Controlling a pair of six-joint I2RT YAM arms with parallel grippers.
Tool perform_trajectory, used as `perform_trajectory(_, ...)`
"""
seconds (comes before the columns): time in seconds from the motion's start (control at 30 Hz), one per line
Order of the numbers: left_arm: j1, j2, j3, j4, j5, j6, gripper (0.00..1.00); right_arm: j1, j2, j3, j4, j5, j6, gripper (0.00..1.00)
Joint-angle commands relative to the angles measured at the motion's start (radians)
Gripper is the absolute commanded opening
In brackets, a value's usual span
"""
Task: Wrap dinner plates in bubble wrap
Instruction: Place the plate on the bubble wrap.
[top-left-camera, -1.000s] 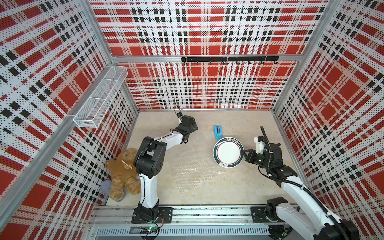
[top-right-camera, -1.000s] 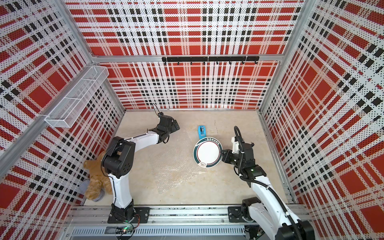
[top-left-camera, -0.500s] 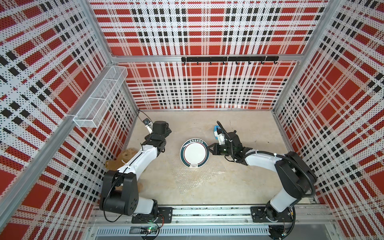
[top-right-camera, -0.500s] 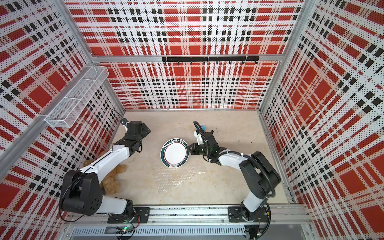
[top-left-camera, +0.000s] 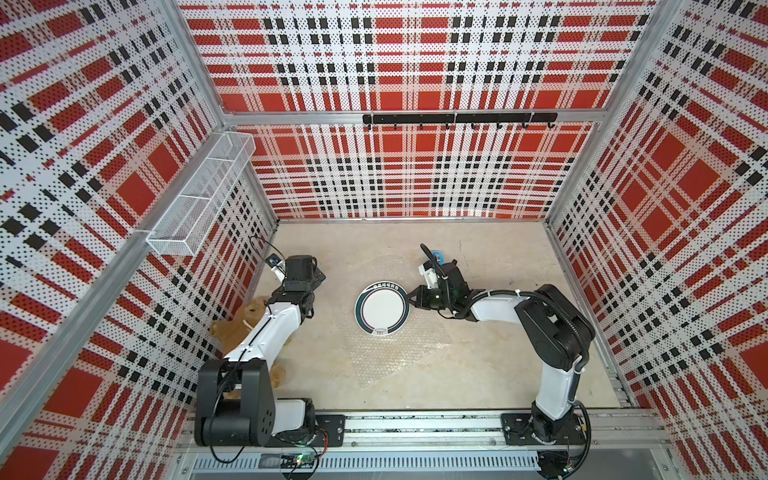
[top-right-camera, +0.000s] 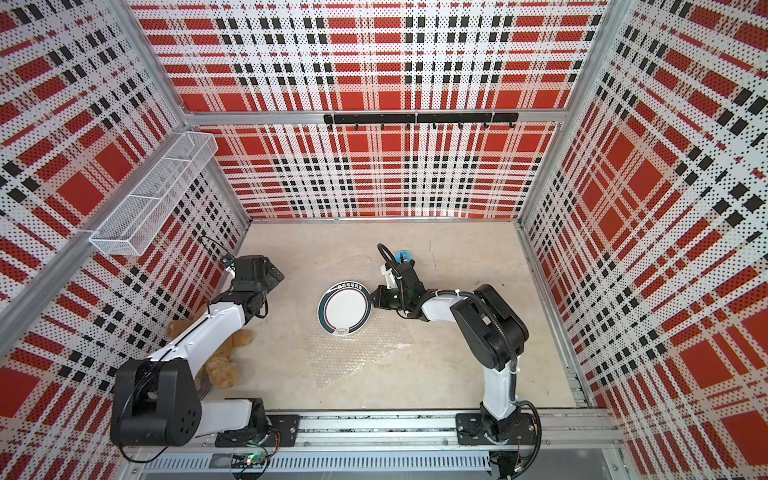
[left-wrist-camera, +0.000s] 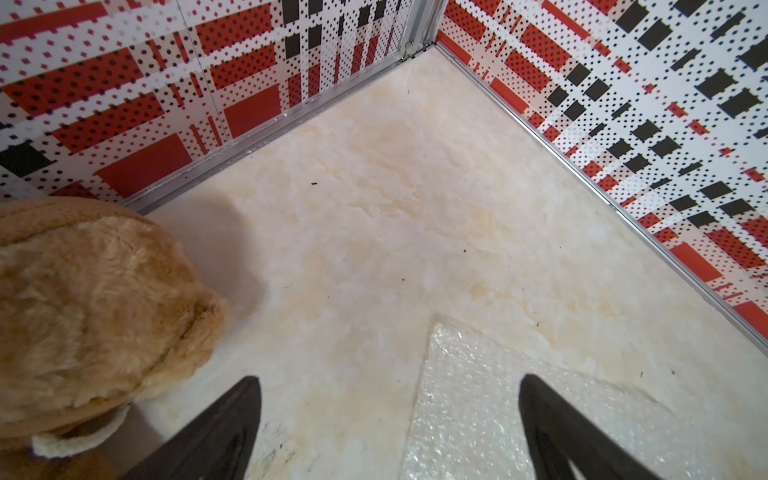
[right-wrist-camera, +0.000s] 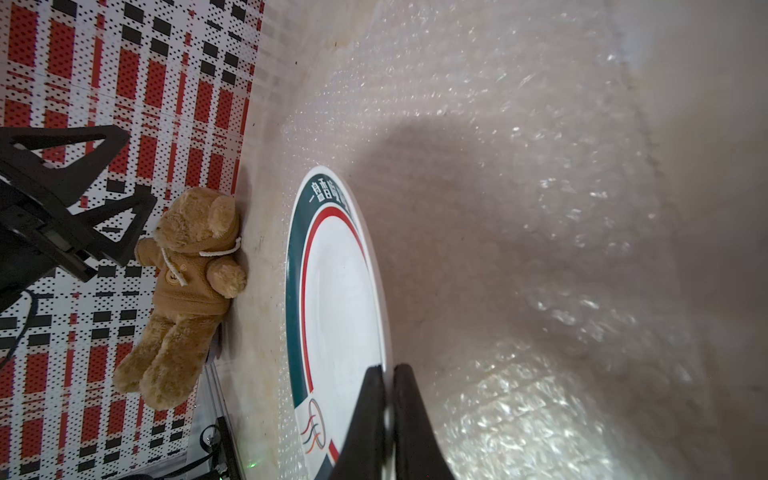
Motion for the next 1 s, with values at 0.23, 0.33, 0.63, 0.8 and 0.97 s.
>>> perform_trajectory(0.23, 0.004, 0.04, -0.034, 0.079, 0.081, 0.006, 0.98, 0.006, 0.035, 0.006, 0.019, 0.034, 0.007, 0.1)
perform_trajectory(0.33, 0.004, 0.088, -0.027, 0.105, 0.16, 0.033, 0.98, 0.007, 0.025, 0.01, 0.005, 0.06, -0.016, 0.25)
perform_trajectory(0.63, 0.036, 0.271, 0.03, 0.179, 0.296, 0.077, 0.91, 0.006, -0.074, 0.014, -0.058, 0.158, -0.112, 0.57)
perform_trajectory(0.8, 0.084, 0.366, 0.071, 0.253, 0.42, 0.122, 0.81, 0.007, -0.142, 0.0, -0.04, 0.196, -0.133, 1.0)
perform_trajectory(0.97, 0.087, 0.463, 0.173, 0.174, 0.411, 0.186, 0.63, 0.007, -0.205, -0.012, -0.07, 0.245, -0.185, 1.0)
